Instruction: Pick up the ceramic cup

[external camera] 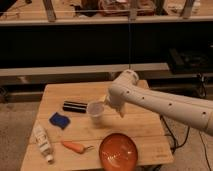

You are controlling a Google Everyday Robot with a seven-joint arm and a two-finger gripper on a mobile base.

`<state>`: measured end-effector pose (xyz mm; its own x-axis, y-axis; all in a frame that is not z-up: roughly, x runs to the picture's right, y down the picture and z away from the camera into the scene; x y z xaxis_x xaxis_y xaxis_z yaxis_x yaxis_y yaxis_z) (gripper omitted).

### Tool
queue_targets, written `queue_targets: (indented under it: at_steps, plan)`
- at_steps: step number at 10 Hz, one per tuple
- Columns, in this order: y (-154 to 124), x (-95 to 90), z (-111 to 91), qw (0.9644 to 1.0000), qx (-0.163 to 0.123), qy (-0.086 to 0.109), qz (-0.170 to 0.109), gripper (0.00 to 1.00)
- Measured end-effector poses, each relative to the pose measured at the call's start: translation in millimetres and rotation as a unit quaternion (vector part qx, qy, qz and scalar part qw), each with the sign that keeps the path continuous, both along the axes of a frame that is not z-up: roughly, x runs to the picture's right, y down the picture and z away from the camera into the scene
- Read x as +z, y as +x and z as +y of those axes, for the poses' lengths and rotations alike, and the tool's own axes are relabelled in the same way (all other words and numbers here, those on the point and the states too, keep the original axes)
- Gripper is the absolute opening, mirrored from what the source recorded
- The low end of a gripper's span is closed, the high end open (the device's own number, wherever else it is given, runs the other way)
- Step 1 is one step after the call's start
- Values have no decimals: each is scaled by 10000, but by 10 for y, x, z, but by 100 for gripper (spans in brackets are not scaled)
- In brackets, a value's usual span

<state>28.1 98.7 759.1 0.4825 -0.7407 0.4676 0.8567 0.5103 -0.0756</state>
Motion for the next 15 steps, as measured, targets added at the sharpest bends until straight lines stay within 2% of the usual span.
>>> queue_targets:
  at_steps: [11,12,15]
  plan:
    - [-102,209,174,10000,-52,-8,-77,80]
    - [-112,226,184,9999,-57,-10,-86,78]
    - [-115,276,214,9999,-59,-10,-101,55]
